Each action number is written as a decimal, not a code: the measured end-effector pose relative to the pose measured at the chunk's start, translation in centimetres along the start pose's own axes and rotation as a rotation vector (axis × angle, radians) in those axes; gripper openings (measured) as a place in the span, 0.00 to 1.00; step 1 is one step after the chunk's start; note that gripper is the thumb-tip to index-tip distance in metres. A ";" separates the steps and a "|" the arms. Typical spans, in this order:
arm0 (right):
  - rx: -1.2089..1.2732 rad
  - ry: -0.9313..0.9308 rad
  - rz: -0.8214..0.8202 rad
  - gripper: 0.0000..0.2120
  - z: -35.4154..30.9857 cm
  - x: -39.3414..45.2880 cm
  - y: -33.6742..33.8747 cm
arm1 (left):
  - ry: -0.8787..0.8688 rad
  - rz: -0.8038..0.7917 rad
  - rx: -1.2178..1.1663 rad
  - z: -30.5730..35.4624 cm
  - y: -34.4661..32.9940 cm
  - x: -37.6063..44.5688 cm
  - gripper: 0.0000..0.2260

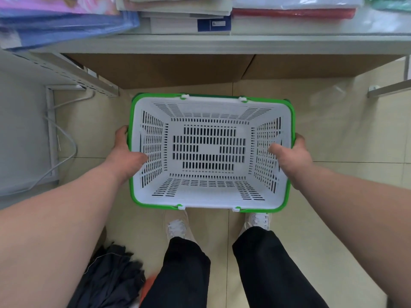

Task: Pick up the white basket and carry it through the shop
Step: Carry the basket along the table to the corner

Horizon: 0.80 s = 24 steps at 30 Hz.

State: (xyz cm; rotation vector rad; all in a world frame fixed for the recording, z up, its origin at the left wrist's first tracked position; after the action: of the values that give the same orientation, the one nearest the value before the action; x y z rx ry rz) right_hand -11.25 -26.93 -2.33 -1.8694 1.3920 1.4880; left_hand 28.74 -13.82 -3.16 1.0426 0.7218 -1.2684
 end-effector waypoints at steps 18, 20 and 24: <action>-0.064 -0.008 0.047 0.16 2.0 3.3 0.2 | -0.017 0.161 0.020 -1.3 -0.6 2.6 0.28; -0.055 0.000 0.048 0.16 2.1 3.5 0.1 | -0.031 0.190 0.025 -1.4 -0.9 2.8 0.27; -0.038 0.007 0.067 0.17 2.1 3.7 0.1 | -0.056 0.201 0.036 -1.6 -1.1 2.8 0.28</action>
State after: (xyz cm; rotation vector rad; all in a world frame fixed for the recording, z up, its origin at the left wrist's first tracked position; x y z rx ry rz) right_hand -12.58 -27.04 -6.37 -1.8695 1.4530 1.5509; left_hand 28.42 -13.46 -6.50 1.0766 0.5387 -1.1356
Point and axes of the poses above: each hand's wrist, its own x-axis towards the middle knuckle, its own y-axis out of the back of the hand, z = x × y, the point moved 2 cm from there along x, towards the middle knuckle, and after that the axes turned 15 degrees about -z, right-handed, at the moved point
